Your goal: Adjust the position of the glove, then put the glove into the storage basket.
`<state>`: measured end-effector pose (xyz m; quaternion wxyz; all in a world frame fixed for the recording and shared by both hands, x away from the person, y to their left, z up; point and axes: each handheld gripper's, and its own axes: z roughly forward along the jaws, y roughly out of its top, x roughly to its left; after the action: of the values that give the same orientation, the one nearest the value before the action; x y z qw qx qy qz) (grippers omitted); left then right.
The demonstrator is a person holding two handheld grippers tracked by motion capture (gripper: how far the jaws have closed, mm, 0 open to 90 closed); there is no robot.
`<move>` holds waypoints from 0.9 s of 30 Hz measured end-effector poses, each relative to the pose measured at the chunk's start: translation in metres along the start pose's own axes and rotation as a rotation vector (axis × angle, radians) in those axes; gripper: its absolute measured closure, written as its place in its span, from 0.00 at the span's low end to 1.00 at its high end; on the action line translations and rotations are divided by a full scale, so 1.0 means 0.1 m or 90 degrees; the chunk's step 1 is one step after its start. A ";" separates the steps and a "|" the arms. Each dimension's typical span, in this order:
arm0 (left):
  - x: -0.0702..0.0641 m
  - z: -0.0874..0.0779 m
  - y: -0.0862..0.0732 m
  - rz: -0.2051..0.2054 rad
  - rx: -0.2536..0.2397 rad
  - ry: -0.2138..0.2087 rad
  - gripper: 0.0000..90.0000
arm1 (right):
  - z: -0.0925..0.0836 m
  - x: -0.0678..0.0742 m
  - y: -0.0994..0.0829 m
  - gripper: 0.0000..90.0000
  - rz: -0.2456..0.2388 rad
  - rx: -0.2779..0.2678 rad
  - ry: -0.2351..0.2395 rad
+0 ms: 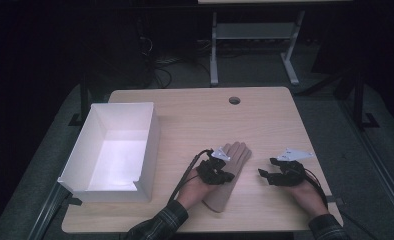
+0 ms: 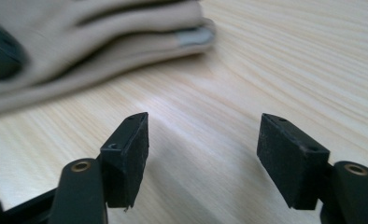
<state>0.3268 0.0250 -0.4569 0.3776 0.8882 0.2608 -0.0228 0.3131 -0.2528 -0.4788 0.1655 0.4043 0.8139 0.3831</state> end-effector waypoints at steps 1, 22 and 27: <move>0.01 -0.03 -0.02 0.004 0.004 0.002 0.99 | 0.01 0.00 0.00 0.37 -0.003 0.002 -0.003; -0.03 -0.39 -0.24 0.029 0.017 0.021 0.79 | 0.04 0.00 0.01 0.30 0.002 0.020 -0.003; -0.05 -0.46 -0.15 0.038 0.003 0.052 0.55 | 0.05 0.00 0.01 0.29 0.000 0.023 -0.001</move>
<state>0.3079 0.0627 -0.4321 0.3653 0.8966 0.2492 0.0243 0.3162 -0.2502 -0.4811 0.1587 0.4076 0.8204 0.3683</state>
